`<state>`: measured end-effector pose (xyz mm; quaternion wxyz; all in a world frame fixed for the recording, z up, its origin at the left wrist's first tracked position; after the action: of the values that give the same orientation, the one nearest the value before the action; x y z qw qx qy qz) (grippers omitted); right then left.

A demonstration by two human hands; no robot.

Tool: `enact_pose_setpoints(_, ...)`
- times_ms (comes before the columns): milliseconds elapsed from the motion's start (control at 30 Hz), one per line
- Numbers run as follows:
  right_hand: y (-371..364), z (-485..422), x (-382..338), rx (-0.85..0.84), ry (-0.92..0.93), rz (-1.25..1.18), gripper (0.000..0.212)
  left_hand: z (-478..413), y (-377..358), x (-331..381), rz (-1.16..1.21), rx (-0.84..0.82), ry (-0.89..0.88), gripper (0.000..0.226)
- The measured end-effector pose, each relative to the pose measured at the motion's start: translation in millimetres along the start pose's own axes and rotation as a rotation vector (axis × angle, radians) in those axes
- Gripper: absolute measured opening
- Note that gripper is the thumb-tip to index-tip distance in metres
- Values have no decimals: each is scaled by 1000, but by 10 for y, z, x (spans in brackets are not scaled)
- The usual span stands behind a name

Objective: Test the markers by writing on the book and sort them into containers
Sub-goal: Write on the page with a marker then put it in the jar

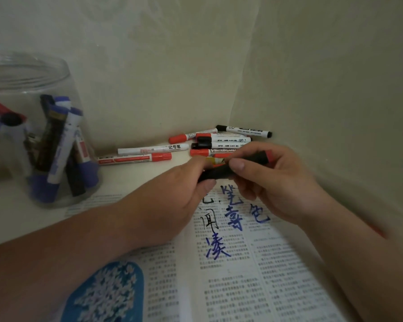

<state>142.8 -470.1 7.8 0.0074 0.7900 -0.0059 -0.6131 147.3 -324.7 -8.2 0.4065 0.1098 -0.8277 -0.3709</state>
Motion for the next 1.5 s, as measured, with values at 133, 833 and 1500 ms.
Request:
enact_pose_setpoints(133, -154, 49, -20, -10, 58, 127, 14, 7, -8, 44, 132, -29, -34, 27)
enact_pose_setpoints(833, 408, -6, -326, 327, 123, -157, 10, 80, 19, 51, 330, -52, 44, 28)
enact_pose_setpoints(1500, 228, 536, 176, -153, -245, 189, 11, -10, 55, -32, 67, 79, -100, 21)
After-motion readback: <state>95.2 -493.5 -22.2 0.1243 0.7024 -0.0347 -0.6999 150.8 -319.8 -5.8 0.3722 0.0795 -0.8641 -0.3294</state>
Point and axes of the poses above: each hand's wrist, its own z-axis away from the middle knuckle, its own y-axis out of the back of the hand, x = y × z, the point moved 8 cm from there along -z, towards the middle knuckle, and after that the axes turned 10 degrees about x, right-handed, at the moved point
